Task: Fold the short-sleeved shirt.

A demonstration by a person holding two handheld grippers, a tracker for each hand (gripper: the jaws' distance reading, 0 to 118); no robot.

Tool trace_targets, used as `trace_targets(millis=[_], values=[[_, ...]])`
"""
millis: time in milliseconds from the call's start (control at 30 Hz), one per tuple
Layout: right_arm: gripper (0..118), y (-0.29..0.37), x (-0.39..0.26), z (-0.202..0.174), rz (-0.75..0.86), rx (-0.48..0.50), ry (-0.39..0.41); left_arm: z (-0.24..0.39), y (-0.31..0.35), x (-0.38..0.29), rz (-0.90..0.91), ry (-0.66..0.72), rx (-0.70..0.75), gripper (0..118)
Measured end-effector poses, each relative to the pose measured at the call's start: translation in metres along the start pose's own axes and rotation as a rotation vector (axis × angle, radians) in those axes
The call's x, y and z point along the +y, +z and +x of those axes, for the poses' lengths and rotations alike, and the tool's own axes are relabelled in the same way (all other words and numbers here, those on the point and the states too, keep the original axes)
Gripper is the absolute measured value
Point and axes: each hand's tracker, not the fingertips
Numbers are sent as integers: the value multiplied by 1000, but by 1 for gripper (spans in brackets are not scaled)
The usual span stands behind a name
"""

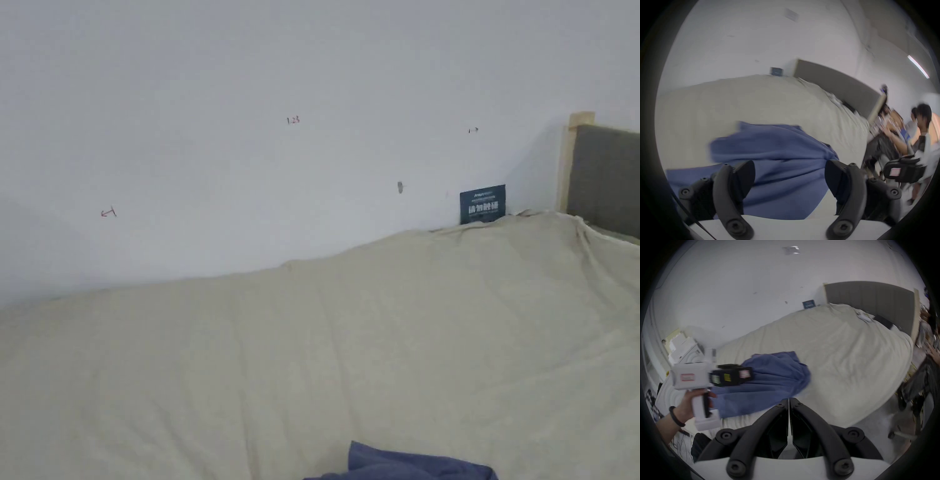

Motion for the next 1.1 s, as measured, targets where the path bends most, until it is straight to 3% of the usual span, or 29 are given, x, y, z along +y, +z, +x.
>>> trace_targets(millis=[200,400,500,567,600,667,733,800,1100], values=[[1,-18,26,-57,31,156,122,-53,167,-18,252,157,256,96],[1,-24,29,-100,21,269,158,-51,243,-58,326,215,438,93],[1,-22,25,-111,14,272,171,-43,258,-73,340,232,466,73],[1,-20,21,-116,15,265,188,-36,260,-81,356,203,531,45],[1,-18,20,-117,20,257,194,-32,260,-84,363,195,560,37],[1,-13,16,-117,34,240,183,-27,258,-90,354,197,557,24],[1,-9,11,-111,32,250,153,-25,258,-95,331,230,487,21],[1,-7,6,-105,27,243,131,-23,259,-101,365,321,431,6],[1,-6,4,-90,6,193,87,-14,262,-102,336,250,478,1]])
